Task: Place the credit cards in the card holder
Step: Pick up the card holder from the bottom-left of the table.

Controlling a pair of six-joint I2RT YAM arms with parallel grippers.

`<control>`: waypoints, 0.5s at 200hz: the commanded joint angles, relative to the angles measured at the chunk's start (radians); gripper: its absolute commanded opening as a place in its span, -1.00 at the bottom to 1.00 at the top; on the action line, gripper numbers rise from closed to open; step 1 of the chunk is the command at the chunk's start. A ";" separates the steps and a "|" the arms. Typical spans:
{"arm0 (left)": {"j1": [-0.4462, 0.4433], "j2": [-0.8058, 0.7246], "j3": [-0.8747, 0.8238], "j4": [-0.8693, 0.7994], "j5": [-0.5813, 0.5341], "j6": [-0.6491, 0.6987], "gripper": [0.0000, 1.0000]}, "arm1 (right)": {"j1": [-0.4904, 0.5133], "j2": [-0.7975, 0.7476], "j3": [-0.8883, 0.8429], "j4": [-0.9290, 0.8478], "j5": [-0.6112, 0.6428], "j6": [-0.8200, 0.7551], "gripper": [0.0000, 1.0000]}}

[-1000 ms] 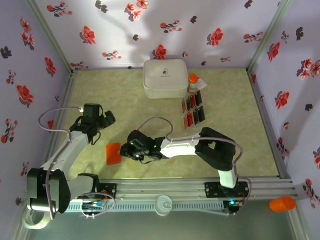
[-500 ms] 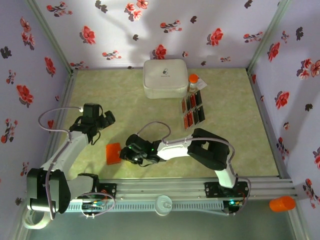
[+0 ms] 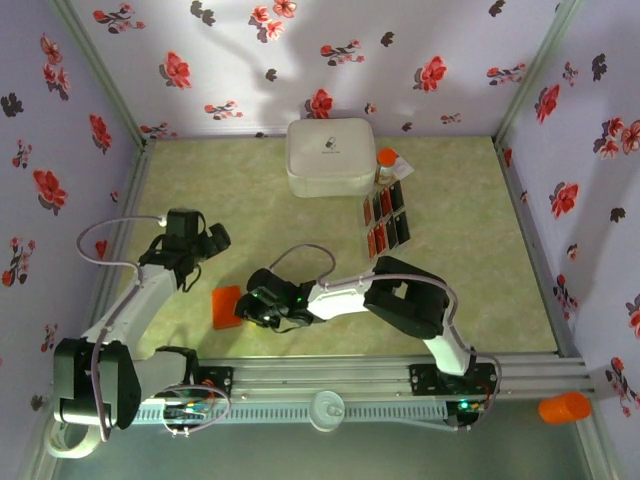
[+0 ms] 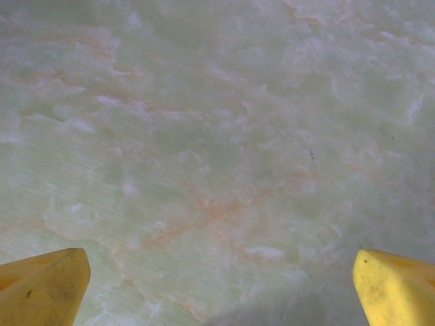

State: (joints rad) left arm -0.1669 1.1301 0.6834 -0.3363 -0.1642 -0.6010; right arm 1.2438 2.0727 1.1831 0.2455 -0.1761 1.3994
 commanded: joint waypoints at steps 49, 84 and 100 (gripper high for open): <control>0.008 0.003 -0.021 0.032 0.011 0.007 1.00 | -0.004 0.032 0.038 0.019 -0.019 0.012 -0.86; 0.008 0.008 -0.023 0.036 0.010 0.001 1.00 | -0.025 0.018 -0.016 0.093 -0.023 0.029 -1.00; 0.009 0.009 -0.021 0.034 0.009 -0.001 1.00 | -0.046 -0.013 -0.062 0.132 -0.021 0.017 -1.00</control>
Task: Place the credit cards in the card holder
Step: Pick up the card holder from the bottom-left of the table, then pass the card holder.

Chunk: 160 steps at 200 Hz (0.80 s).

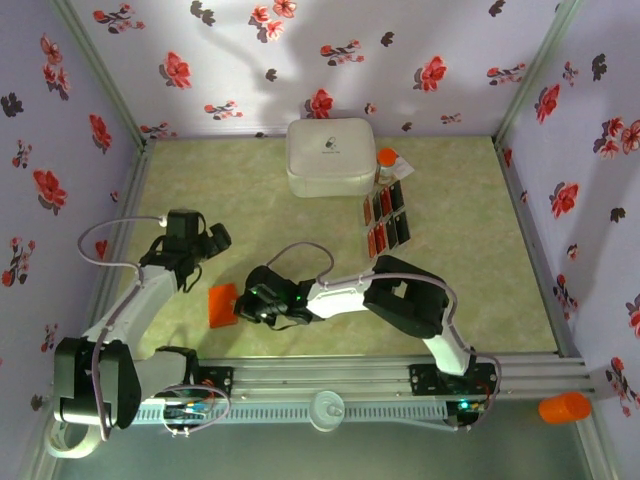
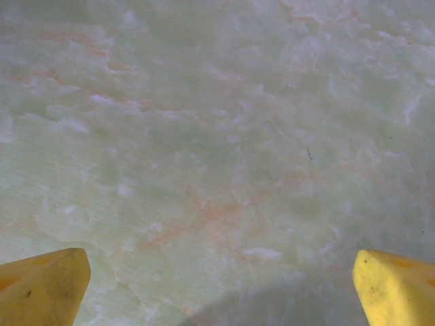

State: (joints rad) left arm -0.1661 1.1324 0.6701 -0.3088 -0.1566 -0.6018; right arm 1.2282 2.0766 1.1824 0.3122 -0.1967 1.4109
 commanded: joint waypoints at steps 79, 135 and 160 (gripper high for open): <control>-0.009 -0.031 -0.013 0.087 0.071 -0.051 1.00 | -0.212 -0.262 -0.307 0.202 -0.177 -0.204 -1.00; -0.046 -0.029 -0.013 0.197 0.190 -0.207 1.00 | -0.344 -0.431 -0.342 0.163 -0.283 -0.285 -1.00; -0.067 -0.018 -0.015 0.293 0.257 -0.305 1.00 | -0.397 -0.505 -0.342 0.135 -0.314 -0.299 -1.00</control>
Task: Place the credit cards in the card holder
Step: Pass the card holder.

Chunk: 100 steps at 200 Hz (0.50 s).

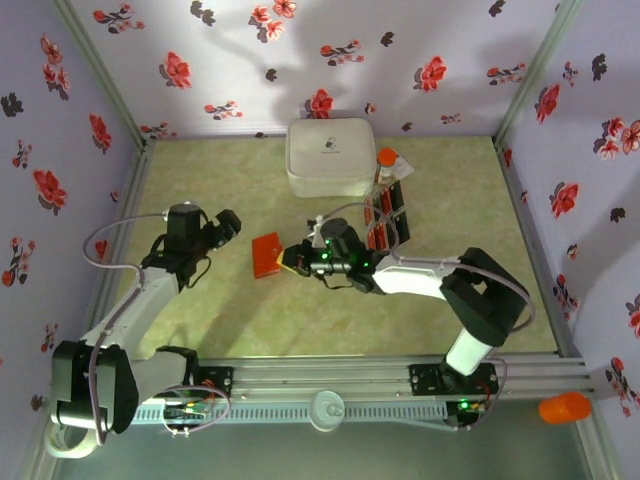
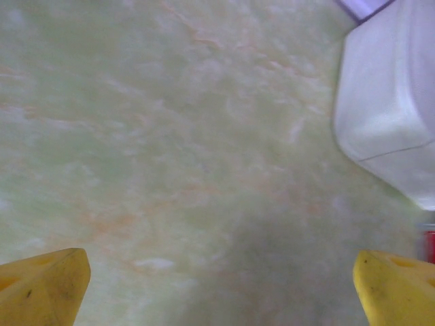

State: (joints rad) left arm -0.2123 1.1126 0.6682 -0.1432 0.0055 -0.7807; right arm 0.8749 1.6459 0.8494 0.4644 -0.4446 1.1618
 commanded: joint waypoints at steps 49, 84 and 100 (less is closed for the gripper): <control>-0.078 0.014 -0.027 0.382 0.179 -0.290 1.00 | -0.146 -0.192 -0.040 -0.012 -0.106 -0.013 -1.00; -0.143 0.067 0.041 0.421 0.180 -0.312 0.99 | -0.178 -0.228 -0.046 0.012 -0.122 0.018 -1.00; -0.175 0.104 0.068 0.439 0.186 -0.310 1.00 | -0.187 -0.226 -0.046 0.032 -0.128 0.035 -1.00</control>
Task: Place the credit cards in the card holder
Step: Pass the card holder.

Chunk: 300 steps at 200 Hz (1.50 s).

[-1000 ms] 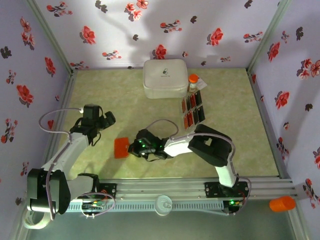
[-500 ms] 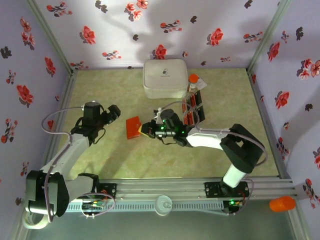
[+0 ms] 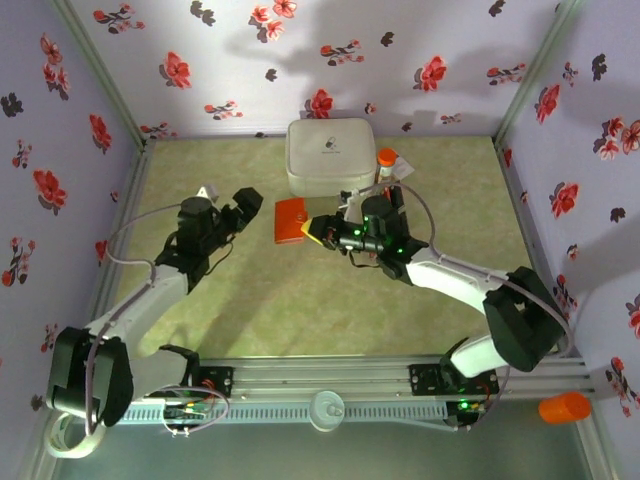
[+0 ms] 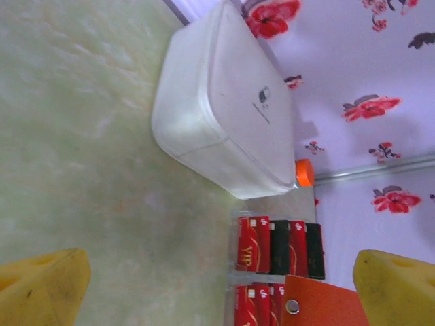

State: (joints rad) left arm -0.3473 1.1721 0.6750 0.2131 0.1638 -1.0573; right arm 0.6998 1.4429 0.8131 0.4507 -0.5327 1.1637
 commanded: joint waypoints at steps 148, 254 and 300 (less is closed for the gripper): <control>-0.128 0.147 0.034 0.317 0.099 -0.077 0.23 | -0.028 0.030 -0.043 0.196 -0.062 0.132 -1.00; -0.145 0.185 -0.011 0.391 0.120 -0.093 0.04 | -0.033 0.030 -0.064 0.215 -0.059 0.144 -1.00; -0.149 0.198 -0.011 0.429 0.133 -0.099 -0.44 | -0.034 0.042 -0.078 0.228 -0.055 0.153 -1.00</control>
State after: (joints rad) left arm -0.4873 1.3571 0.6712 0.5777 0.2710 -1.1534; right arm 0.6739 1.4704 0.7506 0.6273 -0.5800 1.2945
